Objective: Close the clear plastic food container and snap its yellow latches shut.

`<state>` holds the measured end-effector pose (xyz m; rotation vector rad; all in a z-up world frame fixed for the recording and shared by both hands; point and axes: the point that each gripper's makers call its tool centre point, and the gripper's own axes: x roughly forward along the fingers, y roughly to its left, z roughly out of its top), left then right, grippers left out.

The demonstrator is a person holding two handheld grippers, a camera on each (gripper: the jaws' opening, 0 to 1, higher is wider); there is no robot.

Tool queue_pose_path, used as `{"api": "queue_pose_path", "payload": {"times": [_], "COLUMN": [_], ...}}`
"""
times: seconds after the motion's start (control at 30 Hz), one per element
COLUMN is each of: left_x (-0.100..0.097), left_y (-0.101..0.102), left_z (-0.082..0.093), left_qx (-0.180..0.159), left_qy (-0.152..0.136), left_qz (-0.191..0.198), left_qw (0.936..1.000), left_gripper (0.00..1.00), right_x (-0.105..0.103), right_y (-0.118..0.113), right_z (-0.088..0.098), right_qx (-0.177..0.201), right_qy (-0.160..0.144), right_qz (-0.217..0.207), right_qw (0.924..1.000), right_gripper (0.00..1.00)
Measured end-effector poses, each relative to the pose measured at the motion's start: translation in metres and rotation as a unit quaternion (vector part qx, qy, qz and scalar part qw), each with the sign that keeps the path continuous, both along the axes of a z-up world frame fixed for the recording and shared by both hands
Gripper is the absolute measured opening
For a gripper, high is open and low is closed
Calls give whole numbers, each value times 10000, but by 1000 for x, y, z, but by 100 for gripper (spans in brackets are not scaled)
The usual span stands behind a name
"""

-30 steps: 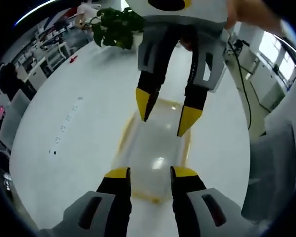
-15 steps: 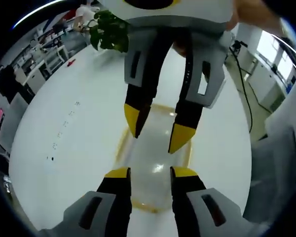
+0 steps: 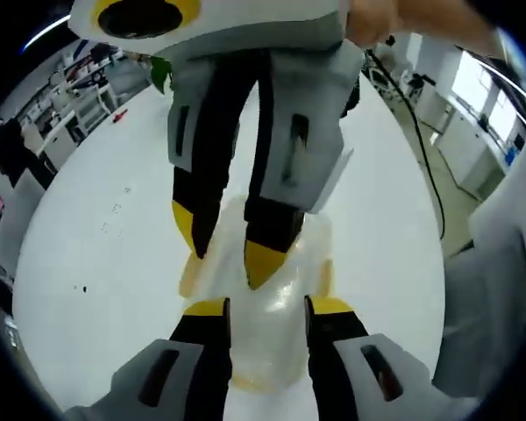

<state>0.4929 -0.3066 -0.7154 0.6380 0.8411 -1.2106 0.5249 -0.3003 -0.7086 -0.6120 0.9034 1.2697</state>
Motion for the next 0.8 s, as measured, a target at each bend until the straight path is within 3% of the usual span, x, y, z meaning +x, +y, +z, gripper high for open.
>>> {"api": "queue_pose_path", "payload": {"times": [0.2, 0.33, 0.5, 0.57, 0.6, 0.63, 0.8], "left_x": [-9, -16, -26, -28, -26, -28, -25], "left_y": [-2, -1, -1, 2, -1, -1, -4], "left_z": [1, -1, -9, -15, -13, -14, -19], "left_qx": [-48, 27, 71, 249, 197, 239, 406], "left_qy": [24, -168, -258, -386, -579, -538, -902], "left_qz": [-42, -204, -303, -423, -507, -473, -657], "left_qw": [10000, 9996, 9992, 9980, 9968, 9971, 9929], "left_gripper": [35, 37, 47, 48, 49, 50, 52], "right_x": [8, 9, 9, 8, 5, 5, 7], "right_y": [0, -1, 2, 2, 2, 2, 1], "right_z": [-2, -10, -14, -17, -19, -20, -23], "right_qx": [6, -134, -87, -105, -137, -157, -168], "right_qy": [-20, 24, 140, 165, 177, 192, 268], "right_qz": [6, 58, 50, 78, 156, 173, 169], "right_qw": [10000, 9999, 9999, 9998, 9996, 9995, 9994], "right_gripper": [27, 30, 35, 36, 37, 38, 40]}}
